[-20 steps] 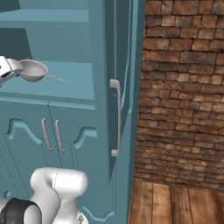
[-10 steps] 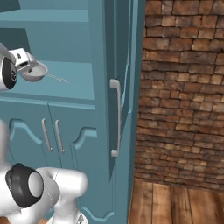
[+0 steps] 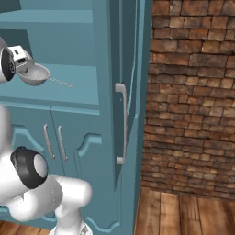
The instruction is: Open the cabinet and setup a tea strainer by placing it in the bowl upright.
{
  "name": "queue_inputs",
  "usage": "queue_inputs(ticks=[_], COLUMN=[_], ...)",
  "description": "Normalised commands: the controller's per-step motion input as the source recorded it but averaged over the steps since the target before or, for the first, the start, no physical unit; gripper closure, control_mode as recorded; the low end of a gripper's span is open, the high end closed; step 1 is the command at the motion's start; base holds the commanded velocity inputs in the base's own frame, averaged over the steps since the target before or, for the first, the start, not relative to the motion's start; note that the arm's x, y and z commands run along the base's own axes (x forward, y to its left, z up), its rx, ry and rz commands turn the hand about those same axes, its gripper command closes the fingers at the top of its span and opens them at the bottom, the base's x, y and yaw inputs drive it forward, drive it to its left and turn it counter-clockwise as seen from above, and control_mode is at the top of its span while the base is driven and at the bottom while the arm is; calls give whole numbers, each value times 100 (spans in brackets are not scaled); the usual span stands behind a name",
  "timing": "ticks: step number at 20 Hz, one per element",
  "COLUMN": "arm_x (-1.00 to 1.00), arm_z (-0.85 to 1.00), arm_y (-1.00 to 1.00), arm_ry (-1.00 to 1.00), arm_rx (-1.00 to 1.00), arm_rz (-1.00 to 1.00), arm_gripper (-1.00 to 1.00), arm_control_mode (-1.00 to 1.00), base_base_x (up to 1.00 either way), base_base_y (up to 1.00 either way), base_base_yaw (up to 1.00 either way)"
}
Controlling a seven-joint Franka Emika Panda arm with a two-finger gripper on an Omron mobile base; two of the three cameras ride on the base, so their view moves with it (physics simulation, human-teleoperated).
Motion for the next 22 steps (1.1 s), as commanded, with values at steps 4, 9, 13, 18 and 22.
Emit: queue_inputs(ticks=[4,9,13,18,22], arm_x=[37,40,45,50,50], arm_z=[-27,-25,-22,-14,-9], arm_y=[17,14,28,23,10], arm_ry=[4,5,9,7,3], arm_rx=[0,0,0,0,0], arm_rz=[0,0,0,0,0], arm_gripper=[-100,-100,-100,-100,-100], arm_control_mode=[-100,-100,-100,-100,-100], base_base_x=[0,0,0,0,0], base_base_y=[0,0,0,0,0], base_base_yaw=[0,0,0,0,0])
